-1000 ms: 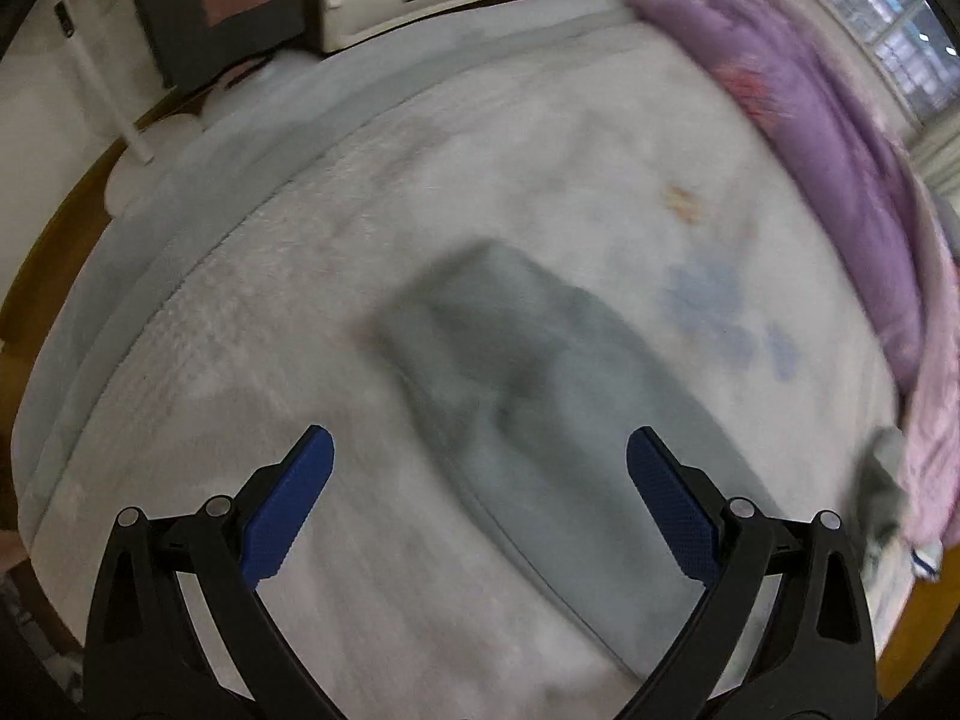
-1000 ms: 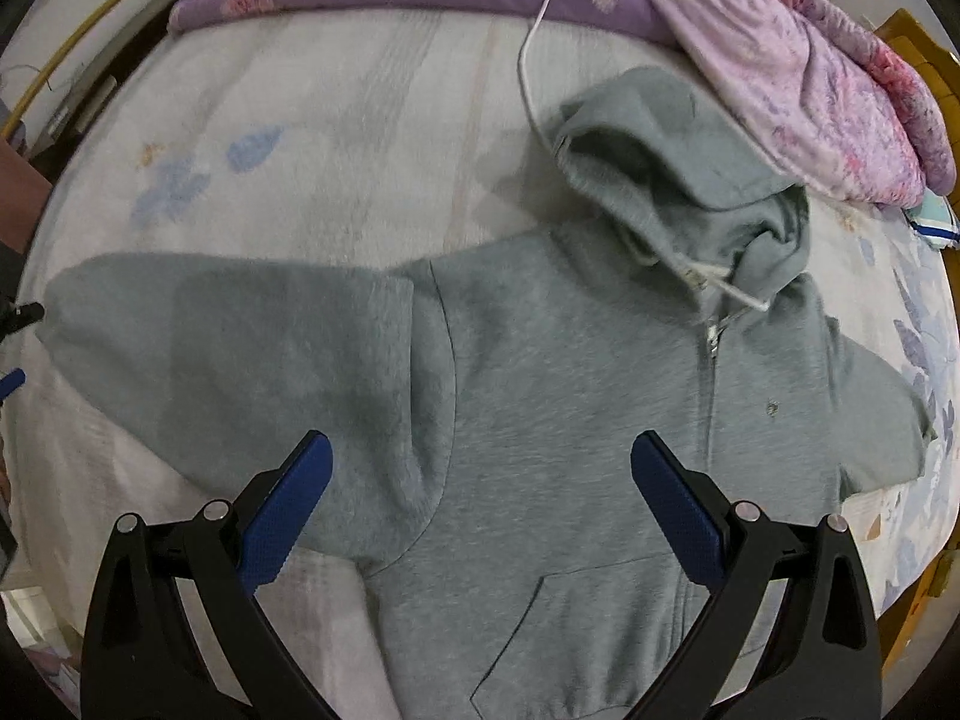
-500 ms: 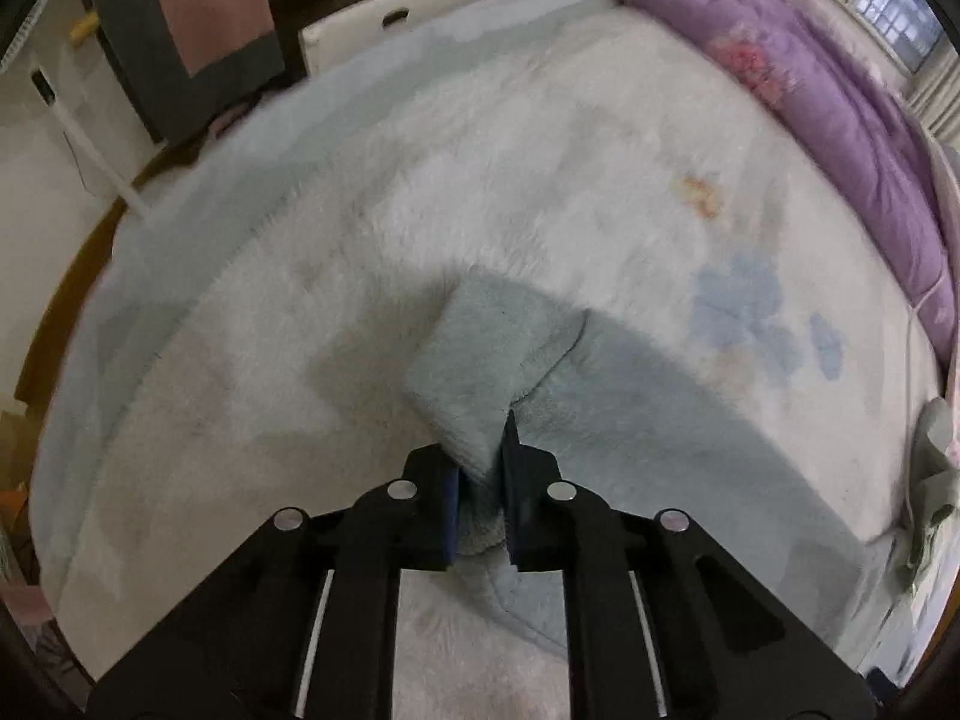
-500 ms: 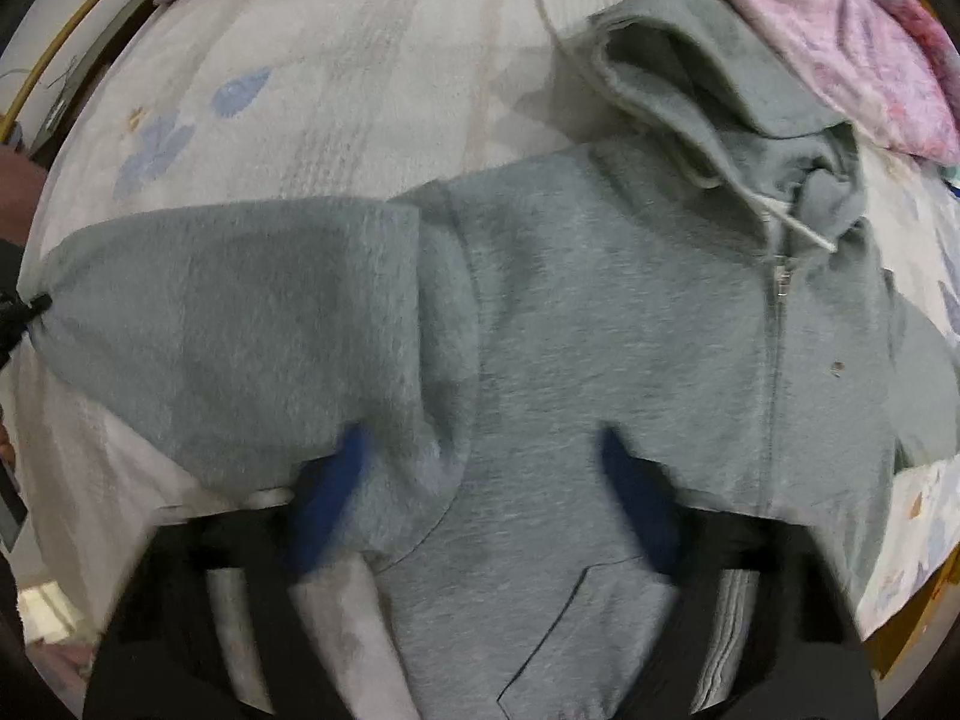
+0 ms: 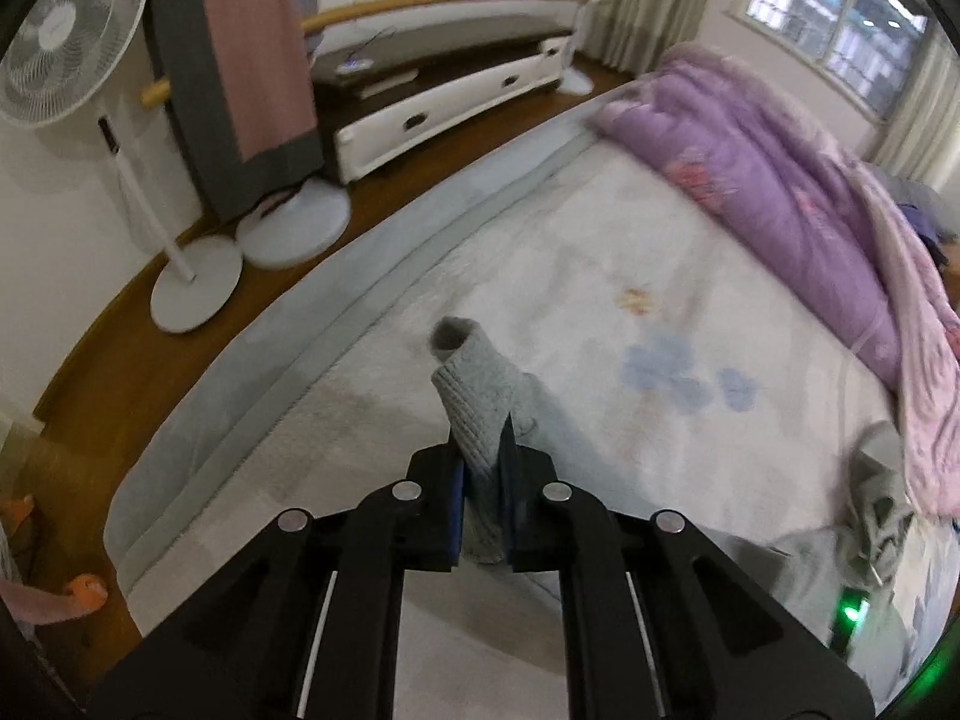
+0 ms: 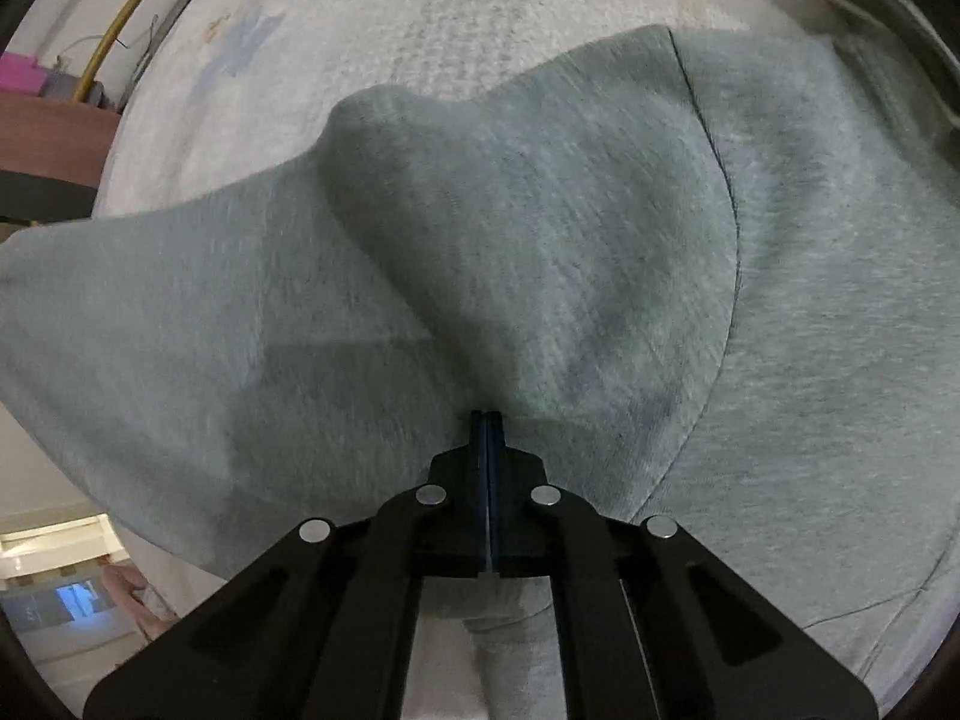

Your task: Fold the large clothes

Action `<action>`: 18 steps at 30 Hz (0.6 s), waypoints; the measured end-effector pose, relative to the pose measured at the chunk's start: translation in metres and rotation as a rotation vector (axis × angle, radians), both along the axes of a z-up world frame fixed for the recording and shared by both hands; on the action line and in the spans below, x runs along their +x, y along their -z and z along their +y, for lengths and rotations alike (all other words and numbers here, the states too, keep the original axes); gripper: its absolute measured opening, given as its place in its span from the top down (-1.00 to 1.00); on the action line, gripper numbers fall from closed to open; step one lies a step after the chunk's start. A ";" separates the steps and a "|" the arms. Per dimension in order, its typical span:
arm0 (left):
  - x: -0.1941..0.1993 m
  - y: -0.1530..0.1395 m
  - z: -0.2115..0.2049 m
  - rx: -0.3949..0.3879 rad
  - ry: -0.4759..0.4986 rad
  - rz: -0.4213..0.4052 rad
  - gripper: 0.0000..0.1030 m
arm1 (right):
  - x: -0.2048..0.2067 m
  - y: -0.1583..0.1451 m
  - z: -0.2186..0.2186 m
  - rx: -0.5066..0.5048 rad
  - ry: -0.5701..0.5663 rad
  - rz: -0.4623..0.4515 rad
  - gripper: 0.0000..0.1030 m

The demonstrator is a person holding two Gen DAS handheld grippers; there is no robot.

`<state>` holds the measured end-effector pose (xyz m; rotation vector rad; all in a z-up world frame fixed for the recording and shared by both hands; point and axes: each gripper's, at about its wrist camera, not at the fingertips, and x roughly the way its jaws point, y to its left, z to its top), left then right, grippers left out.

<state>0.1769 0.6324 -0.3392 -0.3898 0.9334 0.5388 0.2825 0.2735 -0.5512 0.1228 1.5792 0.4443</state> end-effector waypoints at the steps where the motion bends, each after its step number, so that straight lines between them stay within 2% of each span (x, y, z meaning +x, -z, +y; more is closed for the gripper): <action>1: -0.002 -0.008 -0.011 0.003 0.012 -0.020 0.83 | 0.001 -0.006 -0.005 0.024 -0.008 0.000 0.99; 6: 0.013 -0.053 -0.112 0.039 0.156 -0.112 0.83 | 0.004 -0.039 -0.066 0.135 0.051 -0.007 0.98; 9: 0.029 -0.060 -0.192 0.081 0.268 -0.115 0.83 | 0.005 -0.062 -0.128 0.143 0.092 -0.048 0.92; 12: 0.043 -0.055 -0.270 0.008 0.346 -0.128 0.83 | 0.001 -0.085 -0.198 0.145 0.145 -0.088 0.92; 14: 0.053 -0.047 -0.325 -0.013 0.397 -0.130 0.83 | 0.001 -0.098 -0.252 0.133 0.193 -0.109 0.92; 18: 0.077 -0.026 -0.440 -0.096 0.484 -0.118 0.84 | -0.003 -0.112 -0.349 0.137 0.335 -0.096 0.86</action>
